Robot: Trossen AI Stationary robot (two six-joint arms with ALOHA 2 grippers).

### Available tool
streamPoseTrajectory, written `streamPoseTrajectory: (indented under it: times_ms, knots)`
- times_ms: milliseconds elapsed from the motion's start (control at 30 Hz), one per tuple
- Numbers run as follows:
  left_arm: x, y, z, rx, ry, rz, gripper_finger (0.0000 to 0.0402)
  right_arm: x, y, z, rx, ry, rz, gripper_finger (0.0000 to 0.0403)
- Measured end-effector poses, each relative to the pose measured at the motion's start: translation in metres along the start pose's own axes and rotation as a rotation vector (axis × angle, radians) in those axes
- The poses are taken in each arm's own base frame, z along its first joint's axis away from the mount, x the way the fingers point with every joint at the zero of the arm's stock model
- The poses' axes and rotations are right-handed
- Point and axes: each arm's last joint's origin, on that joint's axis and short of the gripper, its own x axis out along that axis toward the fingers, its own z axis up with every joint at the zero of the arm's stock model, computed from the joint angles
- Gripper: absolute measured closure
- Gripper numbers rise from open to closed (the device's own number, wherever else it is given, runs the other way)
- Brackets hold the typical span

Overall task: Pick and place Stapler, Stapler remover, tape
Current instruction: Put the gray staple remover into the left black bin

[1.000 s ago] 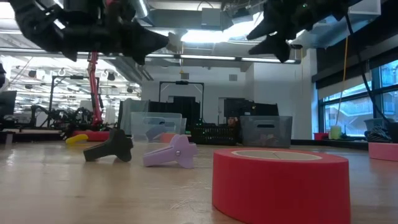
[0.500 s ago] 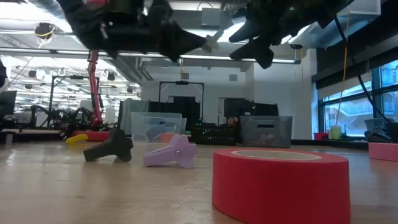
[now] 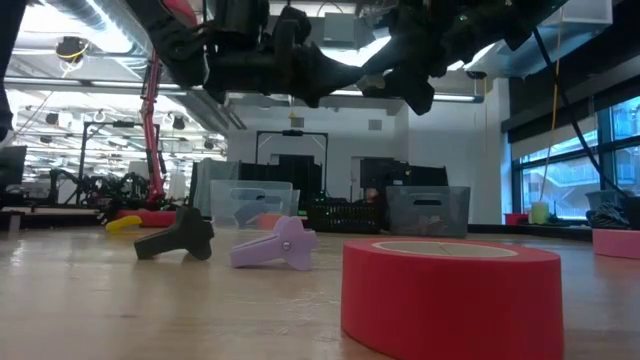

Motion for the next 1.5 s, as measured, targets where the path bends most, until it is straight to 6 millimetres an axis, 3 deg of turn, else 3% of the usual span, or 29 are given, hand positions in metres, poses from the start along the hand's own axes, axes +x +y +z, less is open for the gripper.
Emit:
streamPoseTrajectory:
  times_ms: [433,867,1033,1167,1367,1500]
  knots:
    - [0.000,0.000,-0.001,-0.006,0.014,-0.006,0.0400,0.000,0.000,-0.001,-0.020,0.007,0.001,0.0363]
    - [0.000,-0.001,-0.003,-0.011,0.028,-0.015,0.0391,0.000,0.000,-0.002,-0.016,0.022,0.020,0.0367]
    - [-0.001,0.000,-0.011,0.017,0.120,0.041,0.0336,0.000,-0.001,-0.004,-0.010,0.047,0.010,0.0367]
    - [-0.008,0.004,-0.013,0.045,0.246,0.199,0.0278,0.000,-0.001,-0.006,-0.005,0.064,0.004,0.0367]
    - [-0.032,0.005,0.008,0.117,0.394,0.502,0.0200,-0.001,-0.004,-0.009,0.005,0.099,-0.019,0.0367]
    - [-0.051,0.002,0.023,0.084,0.416,0.589,0.0171,-0.006,-0.023,-0.012,0.045,0.162,-0.180,0.0367]
